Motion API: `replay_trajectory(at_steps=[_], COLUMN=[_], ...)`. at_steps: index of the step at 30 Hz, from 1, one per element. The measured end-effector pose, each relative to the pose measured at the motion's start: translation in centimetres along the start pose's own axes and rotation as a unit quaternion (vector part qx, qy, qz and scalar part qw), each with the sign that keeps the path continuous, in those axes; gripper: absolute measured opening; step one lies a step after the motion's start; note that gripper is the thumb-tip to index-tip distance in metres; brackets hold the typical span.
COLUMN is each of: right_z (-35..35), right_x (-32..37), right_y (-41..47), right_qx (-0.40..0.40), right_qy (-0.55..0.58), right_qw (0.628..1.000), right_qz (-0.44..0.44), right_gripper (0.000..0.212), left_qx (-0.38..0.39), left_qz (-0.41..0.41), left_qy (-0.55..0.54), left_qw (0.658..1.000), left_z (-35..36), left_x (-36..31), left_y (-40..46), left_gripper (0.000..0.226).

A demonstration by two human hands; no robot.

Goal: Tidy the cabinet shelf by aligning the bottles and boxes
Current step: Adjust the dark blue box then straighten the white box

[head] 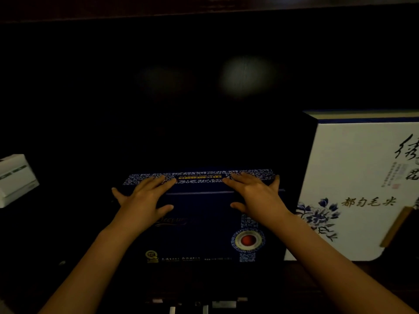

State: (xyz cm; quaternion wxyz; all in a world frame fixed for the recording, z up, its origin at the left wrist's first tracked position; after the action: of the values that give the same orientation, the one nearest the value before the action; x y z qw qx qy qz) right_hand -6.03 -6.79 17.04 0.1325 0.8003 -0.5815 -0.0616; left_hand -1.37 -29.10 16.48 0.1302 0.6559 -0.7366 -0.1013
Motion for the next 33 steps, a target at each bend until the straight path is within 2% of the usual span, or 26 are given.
replay_trajectory(at_steps=[4,10,18,33], right_z=[0.3,0.1,-1.3,-2.2], right_x=[-0.2,-1.9,-2.3,-2.6], right_y=[0.1,0.5,0.1,-0.7], right_qx=[0.008,0.040,-0.005,-0.040], right_qy=[-0.014,-0.034,-0.022,0.010], right_qw=[1.000,0.998,0.999,0.996], right_qz=[0.007,0.030,0.041,0.075], right_gripper=[0.069,0.073,0.066,0.056], left_qx=[0.001,-0.050,-0.085,-0.121], left_qz=[-0.047,-0.038,-0.040,-0.035], left_qy=[-0.032,-0.046,-0.058,-0.063], left_qw=[0.998,0.997,0.994,0.990], left_z=[0.2,-0.6,-1.1,-1.4], left_x=[1.8,1.7,1.5,1.2], left_y=[-0.4,-0.9,-1.2,-1.4], left_gripper=[0.073,0.072,0.068,0.063])
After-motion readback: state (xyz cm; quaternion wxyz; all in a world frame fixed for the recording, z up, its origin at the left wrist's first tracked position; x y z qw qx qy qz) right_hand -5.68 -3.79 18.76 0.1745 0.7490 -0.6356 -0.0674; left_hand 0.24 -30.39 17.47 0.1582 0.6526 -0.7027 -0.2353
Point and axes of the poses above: each hand's wrist, its own y-axis towards the middle knuckle, its own z-axis out of the palm, x = y × z, the point moved 10 cm from there along y, towards the middle knuckle, and after that the axes turned 14 degrees about z, right-handed, at the moved point
